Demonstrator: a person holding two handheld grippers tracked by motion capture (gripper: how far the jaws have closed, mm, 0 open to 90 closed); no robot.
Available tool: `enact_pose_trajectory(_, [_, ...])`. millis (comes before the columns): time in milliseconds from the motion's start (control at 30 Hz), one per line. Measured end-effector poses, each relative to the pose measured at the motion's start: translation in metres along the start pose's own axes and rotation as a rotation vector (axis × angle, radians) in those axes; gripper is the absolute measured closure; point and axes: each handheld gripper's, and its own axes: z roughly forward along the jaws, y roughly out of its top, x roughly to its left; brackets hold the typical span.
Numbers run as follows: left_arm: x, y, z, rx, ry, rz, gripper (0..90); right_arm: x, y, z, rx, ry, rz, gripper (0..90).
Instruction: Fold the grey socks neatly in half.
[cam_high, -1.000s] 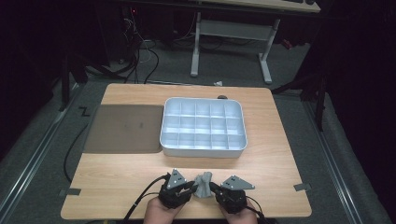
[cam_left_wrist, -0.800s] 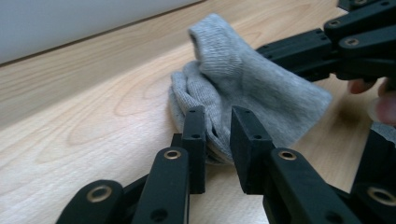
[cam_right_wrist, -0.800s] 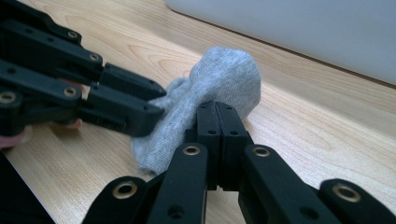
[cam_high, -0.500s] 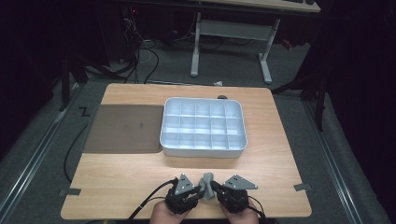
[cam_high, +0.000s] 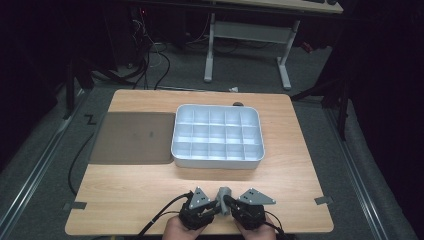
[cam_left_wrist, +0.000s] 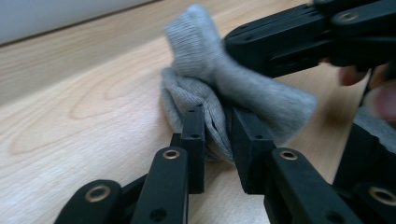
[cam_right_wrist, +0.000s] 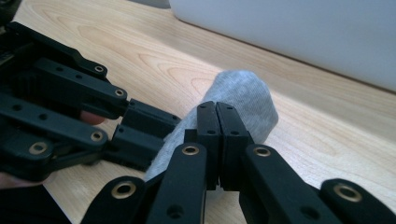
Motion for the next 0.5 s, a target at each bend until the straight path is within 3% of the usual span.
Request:
enact_pose_trajectory(267, [0.0036, -0.0013, 0.0009, 0.02, -0.043, 0.019, 70.7, -0.0016, -0.0058, 0.0081, 0.021, 0.001, 0.006, 90.0])
enact_pose_trajectory(500, [0.0055, -0.0024, -0.0012, 0.036, -0.062, 0.018, 66.9, 0.0011, -0.0086, 0.0109, 0.023, -0.007, -0.026, 90.0])
